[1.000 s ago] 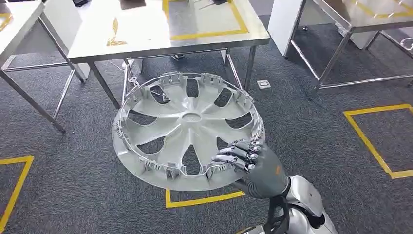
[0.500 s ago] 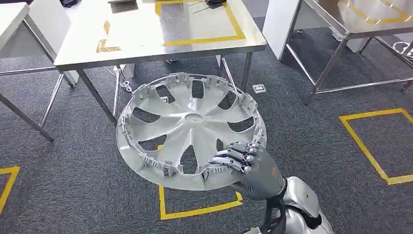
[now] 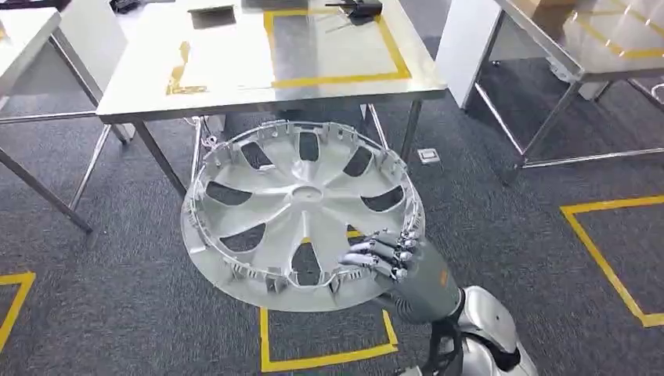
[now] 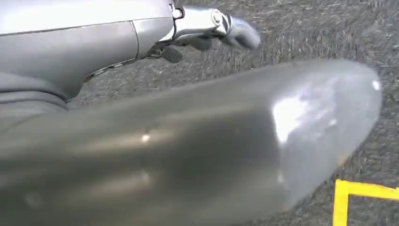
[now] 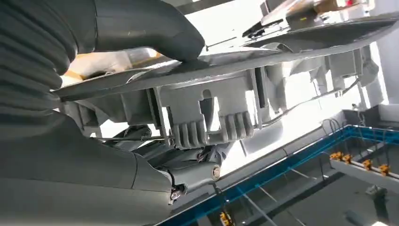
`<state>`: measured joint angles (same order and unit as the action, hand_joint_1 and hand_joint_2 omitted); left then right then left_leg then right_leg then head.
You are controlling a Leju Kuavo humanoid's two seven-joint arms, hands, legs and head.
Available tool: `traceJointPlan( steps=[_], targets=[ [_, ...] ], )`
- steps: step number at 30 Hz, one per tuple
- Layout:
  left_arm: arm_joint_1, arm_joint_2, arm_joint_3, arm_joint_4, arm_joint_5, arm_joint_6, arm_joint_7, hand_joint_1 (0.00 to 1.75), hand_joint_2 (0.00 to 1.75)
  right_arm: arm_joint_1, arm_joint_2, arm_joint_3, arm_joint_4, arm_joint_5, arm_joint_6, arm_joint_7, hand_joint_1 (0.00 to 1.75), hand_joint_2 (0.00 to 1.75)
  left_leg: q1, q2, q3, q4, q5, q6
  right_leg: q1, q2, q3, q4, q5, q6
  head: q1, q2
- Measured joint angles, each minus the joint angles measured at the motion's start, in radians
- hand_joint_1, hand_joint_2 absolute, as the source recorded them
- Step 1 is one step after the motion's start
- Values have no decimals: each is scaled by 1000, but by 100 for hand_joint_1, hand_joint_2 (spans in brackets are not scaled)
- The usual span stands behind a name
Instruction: Take the parts from the cabinet and place them on the table.
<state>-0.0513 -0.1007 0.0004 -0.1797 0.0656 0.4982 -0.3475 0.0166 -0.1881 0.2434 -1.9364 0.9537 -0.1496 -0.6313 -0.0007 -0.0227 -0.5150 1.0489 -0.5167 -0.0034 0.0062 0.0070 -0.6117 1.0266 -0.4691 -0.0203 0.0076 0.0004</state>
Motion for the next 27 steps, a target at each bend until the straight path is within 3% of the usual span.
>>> traceJointPlan(
  steps=[2,3,6,7,8,11,12,13,14,15,16,18,20,21,22,23,24,26,27],
  targets=[
    [-2,3,0,0,0,0,0,0,0,1,1,0,0,0,0,0,175,175,-1,7,-3,29,-16,-6,-8,-4,40,-10,3,-9,-1,0],
    [-3,3,0,0,0,0,0,0,0,1,2,0,0,0,0,0,175,175,0,10,-26,71,-32,-11,-8,-5,48,-11,-2,-15,-10,0],
    [-3,4,0,0,0,0,0,0,0,1,2,0,0,0,0,1,175,175,8,12,-160,260,-117,-28,-9,-5,62,-11,-23,-15,-11,0],
    [0,4,0,0,0,0,0,0,0,1,2,0,0,0,0,1,175,175,11,13,-180,271,-114,-30,-11,-2,70,-11,-30,-13,-11,0],
    [3,5,0,0,0,0,0,0,0,3,2,0,1,0,0,1,175,175,13,13,-180,239,-85,-32,-13,0,82,-11,-39,-10,-13,0],
    [4,7,1,1,0,0,0,0,0,4,5,0,1,0,0,1,175,175,20,20,-109,1,87,-35,-19,-1,112,-11,-69,7,-14,0],
    [4,5,1,2,0,0,1,0,0,3,5,0,2,0,1,1,175,175,15,23,-114,-3,58,-28,-18,0,126,-7,-76,14,-17,0],
    [0,5,1,1,0,0,0,0,0,1,5,0,2,0,0,1,175,175,12,25,-112,-2,43,-13,-17,0,121,-11,-82,23,-17,0],
    [1,5,1,0,0,0,0,0,0,0,5,0,2,0,0,0,175,175,11,23,-104,-5,58,-4,-15,-1,126,-16,-87,31,-18,0],
    [3,5,1,1,0,0,0,0,0,1,5,0,2,0,0,-1,175,175,12,23,-107,-7,55,4,-14,0,135,-6,-80,38,-17,0],
    [2,5,2,0,0,0,0,0,0,2,5,0,2,0,0,0,175,175,14,18,-87,-6,53,12,-16,0,139,1,-82,40,-18,0],
    [1,6,3,0,0,0,0,0,0,0,5,0,2,-2,0,-1,175,175,16,17,-70,-12,43,25,-19,-3,89,92,-87,45,-13,0],
    [-1,5,3,0,0,0,0,0,0,2,5,0,3,-3,0,-2,175,175,14,15,-60,-12,28,29,-19,-3,-20,238,-141,54,-7,0],
    [0,5,4,0,0,0,0,0,0,2,5,0,4,-5,0,-3,175,175,13,15,-53,-12,20,29,-18,-3,-66,287,-169,56,-8,0],
    [3,5,5,0,1,0,0,0,0,2,5,0,5,-5,0,-3,175,175,13,15,-44,-12,12,29,-18,-3,-94,302,-175,55,-6,0],
    [4,5,6,0,3,0,0,0,0,2,5,0,8,-7,0,-3,175,175,12,14,-31,-12,3,29,-17,-3,-101,279,-156,53,-6,0],
    [4,5,7,0,4,0,0,0,0,2,5,0,10,-10,0,-5,175,175,12,13,-18,-12,-7,28,-17,-3,-91,224,-115,49,-6,0],
    [3,5,7,0,3,0,0,0,0,1,5,0,12,-13,0,-5,175,175,11,12,11,-12,-29,24,-12,-4,-43,52,17,32,-5,0],
    [3,4,8,1,3,0,0,0,0,2,5,-1,13,-15,0,-5,175,175,9,11,18,-9,-39,19,-5,-4,-39,24,43,27,-6,0]
  ],
)
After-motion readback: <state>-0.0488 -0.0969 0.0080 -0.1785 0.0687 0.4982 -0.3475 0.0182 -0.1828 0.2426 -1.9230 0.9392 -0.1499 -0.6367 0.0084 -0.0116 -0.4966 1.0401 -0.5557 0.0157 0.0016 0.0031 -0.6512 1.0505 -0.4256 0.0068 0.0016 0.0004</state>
